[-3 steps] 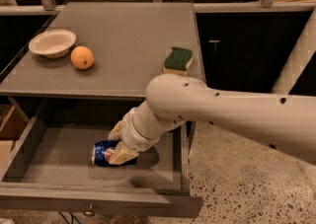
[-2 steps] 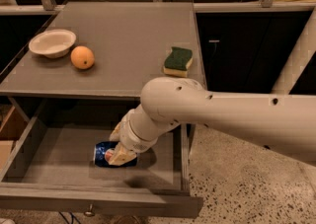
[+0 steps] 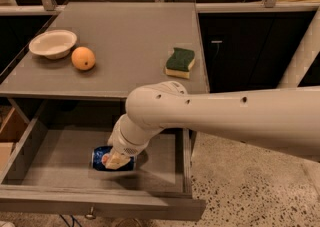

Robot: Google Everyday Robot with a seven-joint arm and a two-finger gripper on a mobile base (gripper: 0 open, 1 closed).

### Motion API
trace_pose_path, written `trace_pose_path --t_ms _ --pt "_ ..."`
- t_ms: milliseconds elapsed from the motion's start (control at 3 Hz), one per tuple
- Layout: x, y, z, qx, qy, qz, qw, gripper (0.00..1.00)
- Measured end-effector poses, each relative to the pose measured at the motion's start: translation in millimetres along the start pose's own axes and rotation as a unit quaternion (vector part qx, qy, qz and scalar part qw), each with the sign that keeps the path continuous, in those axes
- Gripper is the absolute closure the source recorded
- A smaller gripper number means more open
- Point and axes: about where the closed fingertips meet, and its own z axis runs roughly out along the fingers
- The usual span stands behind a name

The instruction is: Place pepsi can into top drawer

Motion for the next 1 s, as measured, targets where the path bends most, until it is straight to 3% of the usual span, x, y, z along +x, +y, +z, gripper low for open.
trace_pose_path --t_ms 1000 --pt "0.8 -1.3 44.5 -0.012 -0.004 0.015 0.9998 1.00"
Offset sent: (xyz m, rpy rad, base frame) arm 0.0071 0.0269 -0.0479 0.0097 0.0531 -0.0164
